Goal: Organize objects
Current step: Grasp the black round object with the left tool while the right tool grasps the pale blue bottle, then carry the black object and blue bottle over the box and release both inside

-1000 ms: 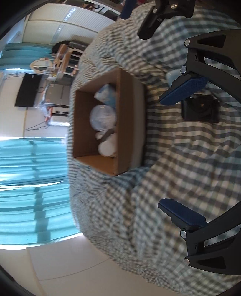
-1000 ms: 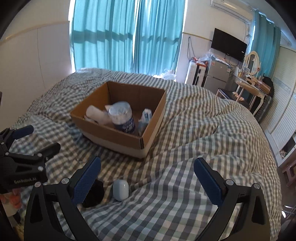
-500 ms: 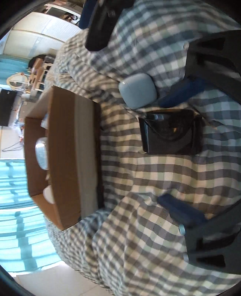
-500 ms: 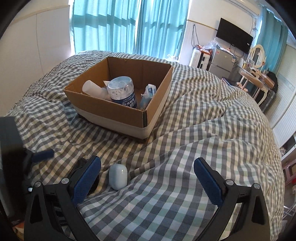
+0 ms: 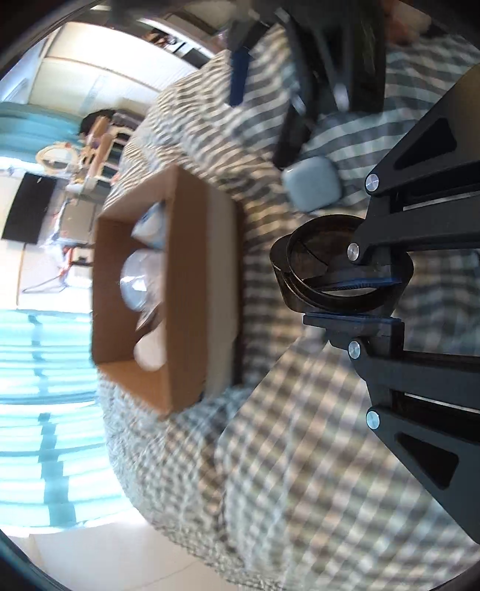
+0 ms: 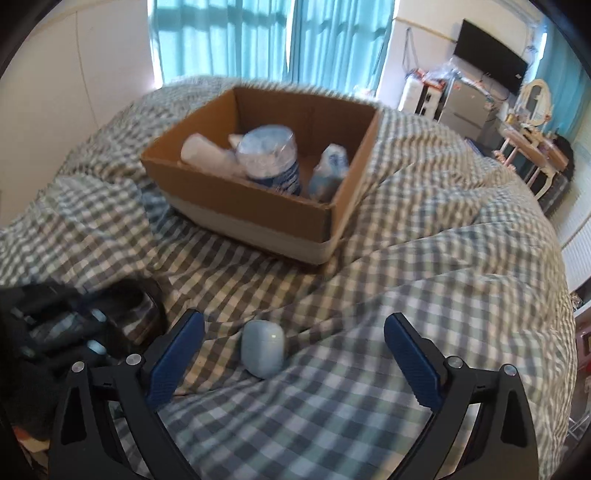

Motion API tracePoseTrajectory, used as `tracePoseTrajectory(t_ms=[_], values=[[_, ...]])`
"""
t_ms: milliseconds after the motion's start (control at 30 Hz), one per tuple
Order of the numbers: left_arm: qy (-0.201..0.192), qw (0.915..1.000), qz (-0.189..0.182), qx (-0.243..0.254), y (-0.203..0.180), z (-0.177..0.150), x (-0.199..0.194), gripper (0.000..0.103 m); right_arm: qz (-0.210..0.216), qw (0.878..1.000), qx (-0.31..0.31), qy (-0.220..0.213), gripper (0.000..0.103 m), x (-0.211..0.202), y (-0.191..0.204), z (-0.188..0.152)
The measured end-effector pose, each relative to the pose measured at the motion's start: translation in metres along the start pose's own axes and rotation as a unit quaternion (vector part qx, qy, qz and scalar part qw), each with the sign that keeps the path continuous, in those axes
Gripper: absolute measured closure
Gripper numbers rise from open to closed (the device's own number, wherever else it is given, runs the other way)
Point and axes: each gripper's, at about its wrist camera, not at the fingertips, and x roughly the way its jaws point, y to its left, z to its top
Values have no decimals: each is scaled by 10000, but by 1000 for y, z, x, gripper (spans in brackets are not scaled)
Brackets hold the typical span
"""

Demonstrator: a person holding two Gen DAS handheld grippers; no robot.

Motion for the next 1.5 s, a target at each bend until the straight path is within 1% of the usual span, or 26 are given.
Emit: tracePoseTrajectory(t_ms=[33, 67, 100, 133, 167, 267, 333, 367, 467, 500, 567, 633, 733, 833, 900, 1033, 1067, 1133, 1300, 1367, 1500], values=[[-85, 9999, 124, -2, 4, 3, -3, 92, 44, 9999, 1, 159, 18, 11, 3, 1], [-149, 9996, 235, 19, 7, 5, -4, 92, 119, 9996, 9, 271, 21, 18, 5, 1], [-198, 9991, 360, 30, 12, 7, -6, 92, 200, 9990, 25, 391, 27, 25, 6, 1], [-221, 9989, 414, 15, 13, 8, -7, 92, 246, 9984, 46, 512, 33, 33, 8, 0], [-234, 9987, 446, -4, 18, 11, -6, 92, 239, 9979, 28, 601, 34, 38, 10, -2], [-223, 9987, 459, -71, 29, 12, -3, 92, 279, 9953, -142, 914, 39, 52, 19, -5], [-177, 9989, 407, -119, 35, 12, 1, 92, 252, 9936, -249, 1074, 50, 58, 24, -7], [-149, 9991, 384, -141, 36, 11, 3, 92, 247, 9924, -310, 1161, 53, 61, 27, -8], [-99, 9993, 318, -177, 42, 6, 5, 92, 112, 9909, -463, 1255, 63, 64, 34, -10], [-84, 9994, 283, -180, 43, 5, 6, 92, 96, 9909, -502, 1245, 64, 63, 36, -10], [-52, 9995, 248, -180, 42, 3, 6, 92, 24, 9910, -610, 1190, 65, 58, 41, -12], [-48, 9996, 222, -186, 44, 1, 5, 92, -10, 9918, -681, 1083, 71, 51, 46, -14], [-91, 9996, 212, -177, 45, -2, 0, 92, 3, 9933, -738, 886, 78, 37, 54, -17], [-140, 9995, 203, -181, 46, -4, -5, 92, -113, 9962, -657, 560, 78, 19, 57, -19], [-155, 9994, 220, -199, 49, -6, -9, 92, -129, 9973, -581, 420, 78, 8, 56, -18], [-232, 9992, 261, -167, 48, -6, -18, 92, -68, 9987, -459, 210, 78, -13, 53, -16], [-257, 9992, 272, -149, 48, -6, -20, 92, -47, 9988, -451, 177, 78, -15, 47, -15], [-303, 9990, 306, -112, 46, -3, -25, 92, -60, 9988, -470, 102, 78, -24, 49, -13], [-478, 9984, 313, -46, 42, 13, -37, 92, -54, 9988, -448, -180, 78, -46, 47, 7], [-579, 9978, 305, -56, 42, 24, -42, 92, -49, 9985, -417, -364, 78, -58, 43, 20], [-761, 9965, 295, -195, 43, 49, -48, 92, -11, 9969, -361, -693, 78, -80, 38, 46]])
